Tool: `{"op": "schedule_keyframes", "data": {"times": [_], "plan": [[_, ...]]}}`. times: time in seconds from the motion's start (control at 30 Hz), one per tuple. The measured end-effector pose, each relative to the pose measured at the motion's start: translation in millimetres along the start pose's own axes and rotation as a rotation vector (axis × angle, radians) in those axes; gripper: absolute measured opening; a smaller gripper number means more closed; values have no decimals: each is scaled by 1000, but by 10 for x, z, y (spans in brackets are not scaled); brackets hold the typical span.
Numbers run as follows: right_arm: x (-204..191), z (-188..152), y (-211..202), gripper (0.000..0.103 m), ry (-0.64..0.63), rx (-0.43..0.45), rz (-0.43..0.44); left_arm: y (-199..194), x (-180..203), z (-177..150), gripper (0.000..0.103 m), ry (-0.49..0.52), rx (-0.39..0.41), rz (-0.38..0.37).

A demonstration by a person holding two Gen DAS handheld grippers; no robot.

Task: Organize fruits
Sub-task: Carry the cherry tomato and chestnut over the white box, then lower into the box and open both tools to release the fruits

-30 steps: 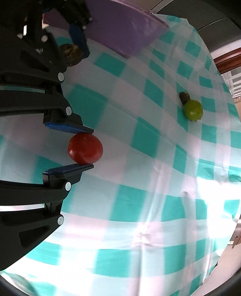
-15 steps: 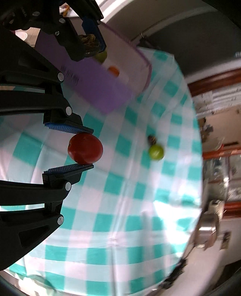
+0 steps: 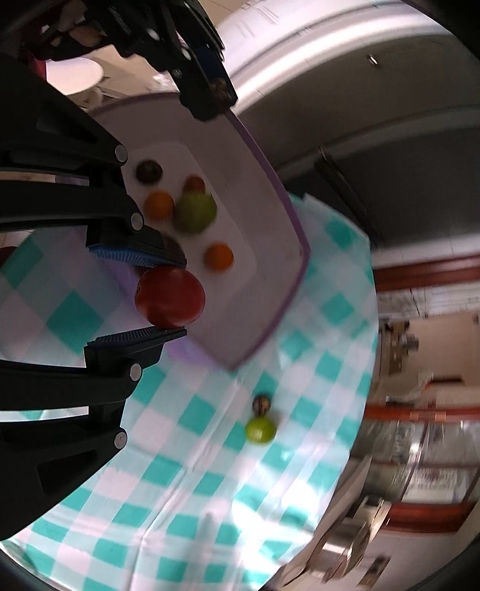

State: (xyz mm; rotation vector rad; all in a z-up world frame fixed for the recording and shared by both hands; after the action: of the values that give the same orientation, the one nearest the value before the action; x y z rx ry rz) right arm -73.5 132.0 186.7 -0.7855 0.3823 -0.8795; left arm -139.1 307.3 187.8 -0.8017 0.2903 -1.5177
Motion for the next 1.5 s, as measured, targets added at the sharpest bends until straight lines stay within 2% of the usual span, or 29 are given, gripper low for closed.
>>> {"op": "schedule_keyframes", "data": {"times": [0.17,0.4,0.5,0.67,0.83,1.03,1.23,1.3,1.5], "plan": [[-178,37,134,31,-69,-45,60,82,-265,-10,43,-90,-25,44],[-56,249,531,31,-33,-122,116,429,-436,218,43,-133,-98,100],[26,402,782,31,-18,-181,132,740,-469,356,43,-161,-174,105],[90,575,1251,31,-75,-307,133,1376,-404,576,43,-158,-273,122],[119,563,1663,31,-131,-427,173,2002,-444,706,43,-162,-368,186],[179,491,1982,31,-152,-518,187,2506,-471,723,43,-137,-462,216],[201,468,2132,31,-162,-569,204,2805,-461,645,43,-81,-520,238],[171,464,2152,31,-200,-587,179,2859,-478,613,43,-82,-536,245],[170,437,2155,32,-199,-608,188,2869,-517,559,43,-86,-542,259]]}}
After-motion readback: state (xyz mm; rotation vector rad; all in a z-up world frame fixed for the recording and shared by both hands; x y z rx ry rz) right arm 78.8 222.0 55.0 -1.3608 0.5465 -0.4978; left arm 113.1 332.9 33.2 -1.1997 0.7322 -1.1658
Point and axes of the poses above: each gripper's, at about its wrist camera, not at the fingertips, and y roughly the way its jaws point, x to its right, z to its top, the point moved 1 cm from there along y, roughly the way its jaws point, and after that the axes turned 11 degrees about -y, right-handed, at the moved point
